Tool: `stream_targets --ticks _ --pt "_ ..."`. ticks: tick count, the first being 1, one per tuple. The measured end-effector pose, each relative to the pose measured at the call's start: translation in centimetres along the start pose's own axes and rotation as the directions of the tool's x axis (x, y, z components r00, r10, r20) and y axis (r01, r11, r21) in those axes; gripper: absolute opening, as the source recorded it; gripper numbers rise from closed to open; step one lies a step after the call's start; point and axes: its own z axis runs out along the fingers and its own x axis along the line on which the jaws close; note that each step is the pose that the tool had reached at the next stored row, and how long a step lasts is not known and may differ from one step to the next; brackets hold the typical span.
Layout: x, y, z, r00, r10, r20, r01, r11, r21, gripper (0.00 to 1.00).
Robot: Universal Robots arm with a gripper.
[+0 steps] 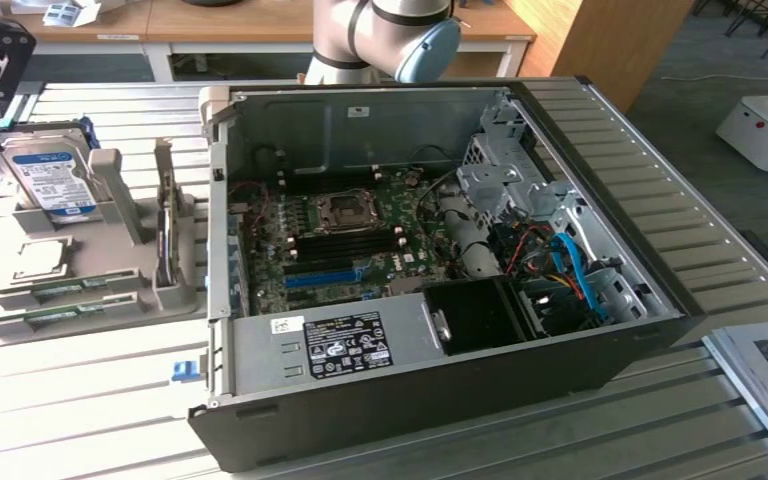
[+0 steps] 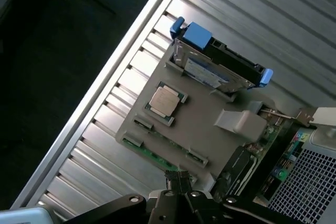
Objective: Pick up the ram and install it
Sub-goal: 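Pick up the ram and move it above insertion slot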
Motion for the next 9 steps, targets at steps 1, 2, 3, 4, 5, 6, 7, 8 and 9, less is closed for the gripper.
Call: stream_targets --ticks 1,2,3,4,5,6,7,8,9 --pt "0.00 0.00 -0.01 0.9999 -0.014 -0.0007 0.014 0.9999 0.0005 0.10" --pt "0.00 0.00 0.00 0.9996 -0.028 -0.0012 0.028 0.9996 0.0009 0.10" --pt "0.00 0.00 0.00 0.9991 -0.043 -0.0018 0.043 0.9991 0.0014 0.10" --pt "0.00 0.00 0.00 0.9984 -0.057 -0.0024 0.057 0.9984 0.0018 0.10" --pt "0.00 0.00 0.00 0.9976 -0.070 -0.0029 0.070 0.9976 0.0022 0.10" --pt "0.00 0.00 0.00 0.9965 -0.084 -0.0036 0.084 0.9965 0.0026 0.10" --pt "0.00 0.00 0.00 0.9952 -0.098 -0.0041 0.098 0.9952 0.0030 0.10" --pt "0.00 0.00 0.00 0.9935 -0.113 -0.0048 0.113 0.9935 0.0034 0.10" --pt "0.00 0.00 0.00 0.9918 -0.128 -0.0055 0.128 0.9918 0.0038 0.10"
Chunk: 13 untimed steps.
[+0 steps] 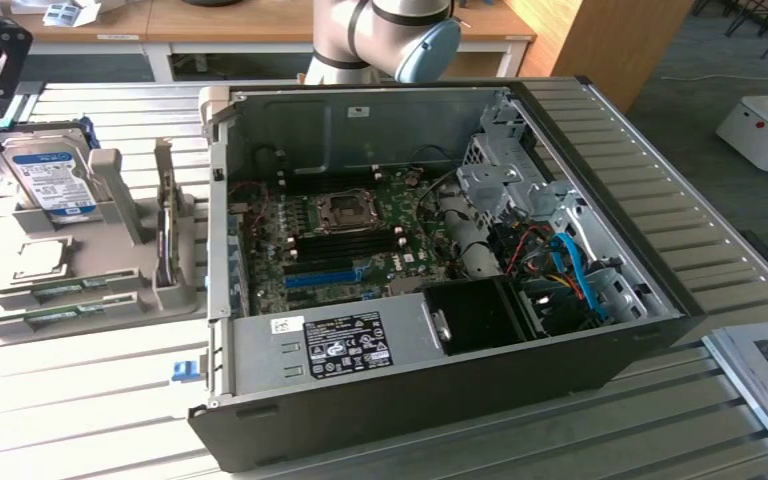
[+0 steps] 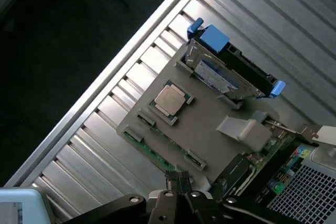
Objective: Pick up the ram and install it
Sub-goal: 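Pick up the ram and move it above insertion slot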
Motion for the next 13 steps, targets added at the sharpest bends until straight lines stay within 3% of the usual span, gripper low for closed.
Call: stream_targets --ticks 7,13 --pt "0.00 0.00 0.00 0.9946 -0.104 -0.0044 0.104 0.9946 0.0031 0.10" --pt "0.00 0.00 0.01 0.9814 -0.192 -0.0083 0.192 0.9814 0.0054 0.10"
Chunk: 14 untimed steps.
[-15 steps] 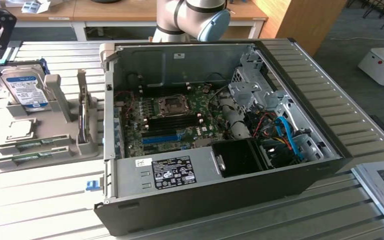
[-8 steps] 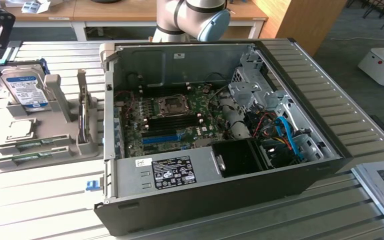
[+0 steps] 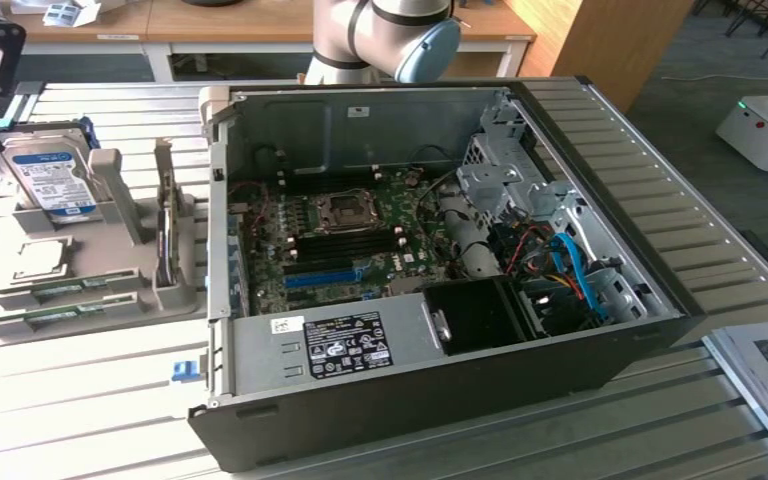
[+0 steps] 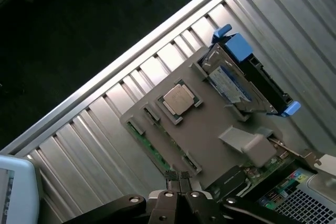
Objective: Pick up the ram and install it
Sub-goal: 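Pick up the ram and move it above insertion slot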
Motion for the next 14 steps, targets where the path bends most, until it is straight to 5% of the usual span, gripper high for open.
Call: stream_targets --ticks 6,14 --pt "0.00 0.00 0.01 0.9964 -0.085 -0.0035 0.085 0.9964 0.0026 0.10" --pt "0.00 0.00 0.01 0.9836 -0.180 -0.0078 0.180 0.9836 0.0051 0.10"
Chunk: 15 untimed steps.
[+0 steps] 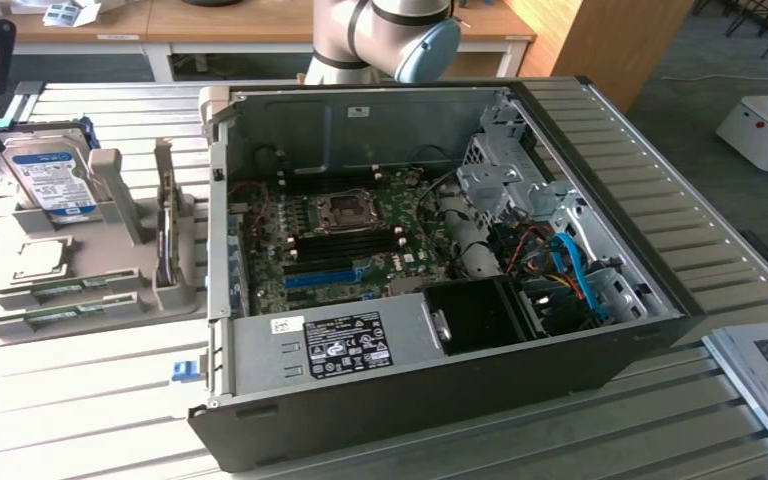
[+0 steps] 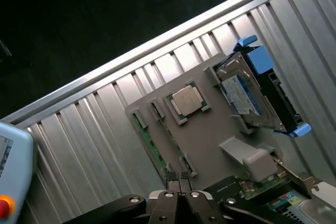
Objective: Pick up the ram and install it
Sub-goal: 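Pick up the ram and move it above insertion slot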
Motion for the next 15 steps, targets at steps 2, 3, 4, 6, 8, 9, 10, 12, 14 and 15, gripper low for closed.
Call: stream_targets --ticks 2,3,4,6,8,9,10,12,14,15 --pt "0.00 0.00 0.00 0.9997 -0.023 -0.0010 0.023 0.9997 0.0008 0.10" --pt "0.00 0.00 0.00 0.9994 -0.034 -0.0015 0.034 0.9994 0.0011 0.10" --pt "0.00 0.00 0.00 0.9989 -0.047 -0.0019 0.047 0.9989 0.0015 0.10" --pt "0.00 0.00 0.00 0.9976 -0.069 -0.0029 0.069 0.9976 0.0022 0.10" --pt "0.00 0.00 0.01 0.9957 -0.092 -0.0038 0.092 0.9957 0.0028 0.10" --pt "0.00 0.00 0.01 0.9946 -0.104 -0.0044 0.104 0.9946 0.0032 0.10" --pt "0.00 0.00 0.00 0.9932 -0.117 -0.0050 0.117 0.9932 0.0035 0.10" --pt "0.00 0.00 0.01 0.9902 -0.140 -0.0060 0.140 0.9902 0.0042 0.10" --pt "0.00 0.00 0.01 0.9866 -0.163 -0.0070 0.163 0.9866 0.0048 0.10" --pt "0.00 0.00 0.01 0.9846 -0.175 -0.0076 0.175 0.9846 0.0050 0.10"
